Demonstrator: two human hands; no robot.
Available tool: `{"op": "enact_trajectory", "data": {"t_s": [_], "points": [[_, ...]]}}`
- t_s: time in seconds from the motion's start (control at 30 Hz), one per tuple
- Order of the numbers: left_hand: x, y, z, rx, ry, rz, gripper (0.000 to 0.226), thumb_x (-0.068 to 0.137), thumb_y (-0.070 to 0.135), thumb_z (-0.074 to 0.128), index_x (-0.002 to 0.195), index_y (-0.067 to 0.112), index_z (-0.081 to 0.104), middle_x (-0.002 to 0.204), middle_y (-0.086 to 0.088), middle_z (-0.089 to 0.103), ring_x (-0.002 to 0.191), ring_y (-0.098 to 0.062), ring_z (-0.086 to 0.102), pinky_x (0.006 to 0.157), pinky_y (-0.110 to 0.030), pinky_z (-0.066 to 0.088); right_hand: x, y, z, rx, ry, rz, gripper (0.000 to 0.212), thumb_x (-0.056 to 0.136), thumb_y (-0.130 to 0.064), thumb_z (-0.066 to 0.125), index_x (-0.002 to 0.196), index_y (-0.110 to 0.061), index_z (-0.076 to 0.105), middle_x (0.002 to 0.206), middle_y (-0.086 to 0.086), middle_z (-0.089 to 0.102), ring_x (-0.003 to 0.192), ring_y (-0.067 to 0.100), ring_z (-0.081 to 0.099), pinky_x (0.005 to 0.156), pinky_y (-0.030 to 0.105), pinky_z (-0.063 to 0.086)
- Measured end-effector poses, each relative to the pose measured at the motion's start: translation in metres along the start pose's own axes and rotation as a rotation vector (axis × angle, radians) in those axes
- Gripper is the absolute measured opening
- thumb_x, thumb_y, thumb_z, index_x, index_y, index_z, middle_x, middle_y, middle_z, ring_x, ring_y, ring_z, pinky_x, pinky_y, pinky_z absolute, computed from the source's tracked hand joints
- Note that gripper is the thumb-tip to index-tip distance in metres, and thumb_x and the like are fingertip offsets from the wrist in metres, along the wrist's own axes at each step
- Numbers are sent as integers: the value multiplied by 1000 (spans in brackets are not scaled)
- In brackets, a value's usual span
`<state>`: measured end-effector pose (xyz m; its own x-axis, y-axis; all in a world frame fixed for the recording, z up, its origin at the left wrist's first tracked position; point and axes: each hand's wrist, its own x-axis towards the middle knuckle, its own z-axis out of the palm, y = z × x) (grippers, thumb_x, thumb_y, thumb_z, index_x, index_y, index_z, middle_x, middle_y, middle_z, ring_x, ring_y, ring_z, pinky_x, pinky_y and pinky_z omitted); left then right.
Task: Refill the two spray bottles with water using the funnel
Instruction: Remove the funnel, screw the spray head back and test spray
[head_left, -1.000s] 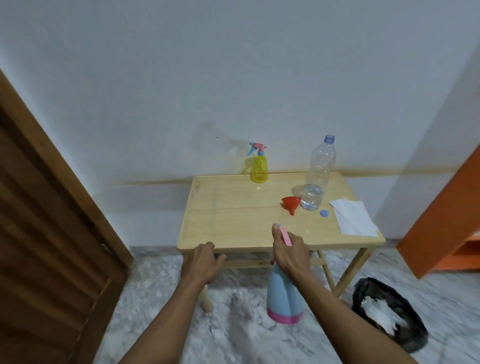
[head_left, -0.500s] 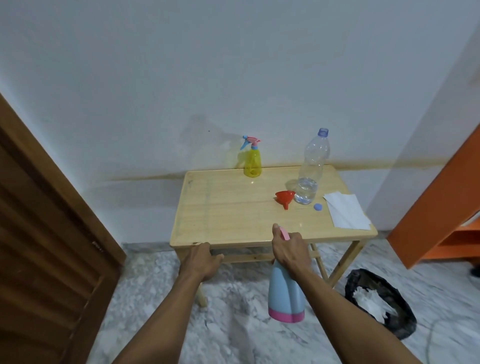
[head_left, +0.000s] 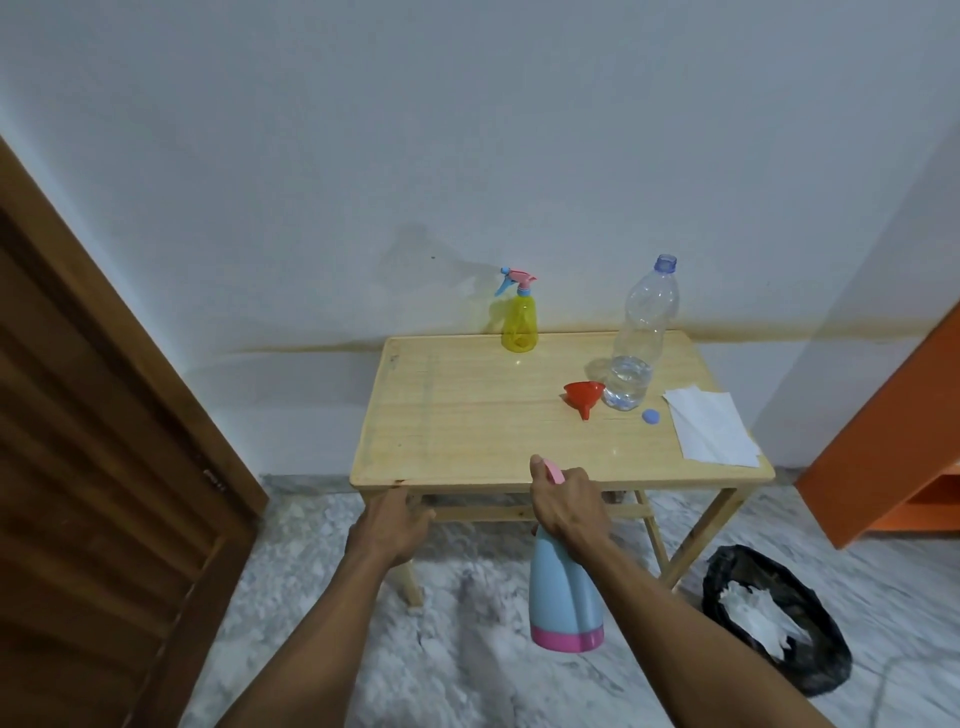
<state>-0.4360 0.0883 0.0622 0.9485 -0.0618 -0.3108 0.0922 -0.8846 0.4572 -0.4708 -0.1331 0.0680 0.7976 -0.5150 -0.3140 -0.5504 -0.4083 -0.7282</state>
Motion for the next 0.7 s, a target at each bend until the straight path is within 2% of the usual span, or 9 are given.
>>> {"op": "enact_trajectory", "data": {"t_s": [0.13,0.2,0.3,0.4,0.47,0.57,0.63,0.7], "points": [[0,-8,-3,-4,14,-36,44,94,48,59,121,14,56,125,-9,59,110,-30,59,90,-43,52,-9,-6,4,-21,2,-18,67,91,-68,36,98,-8,64,93,12,67,86,30,63,82,42,53],[0,-10,-4,-9,16,-38,43,93,49,59,119,15,56,122,-8,60,108,-30,59,88,-43,53,-11,-9,5,-4,-5,-34,64,92,-67,36,89,-10,66,87,12,69,82,29,65,81,41,54],[0,-14,-6,-30,38,-42,44,90,51,62,119,18,56,119,-7,61,106,-31,61,85,-44,55,-15,-19,14,22,-36,-88,65,86,-71,36,71,-13,62,74,9,67,72,27,66,76,43,57],[3,-16,-12,-21,58,-54,44,90,48,62,121,18,58,117,-8,63,103,-31,62,83,-44,56,-12,-27,29,41,-59,-123,75,75,-82,36,75,-12,62,81,12,68,71,30,67,73,46,60],[6,-16,-15,-15,70,-50,39,90,46,61,115,16,60,114,-8,64,99,-30,62,83,-45,56,-10,-32,37,53,-68,-114,79,72,-85,36,81,-12,64,88,14,68,73,34,70,76,51,61],[7,-14,-17,-19,79,-55,38,90,47,61,112,16,59,112,-7,65,98,-30,62,84,-46,56,-15,-42,35,52,-69,-99,78,72,-83,34,87,-12,64,95,13,67,78,35,70,83,51,58],[8,-12,-17,-17,79,-54,42,91,48,60,117,15,58,117,-7,63,102,-31,62,86,-44,55,-18,-43,31,64,-72,-97,76,72,-82,34,82,-14,65,91,11,68,77,34,71,83,51,59],[9,-8,-16,-20,72,-44,45,92,47,61,121,12,57,120,-9,62,105,-32,61,87,-44,55,-19,-41,25,90,-70,-109,70,74,-81,36,69,-16,63,80,10,70,71,33,71,79,51,60]]}}
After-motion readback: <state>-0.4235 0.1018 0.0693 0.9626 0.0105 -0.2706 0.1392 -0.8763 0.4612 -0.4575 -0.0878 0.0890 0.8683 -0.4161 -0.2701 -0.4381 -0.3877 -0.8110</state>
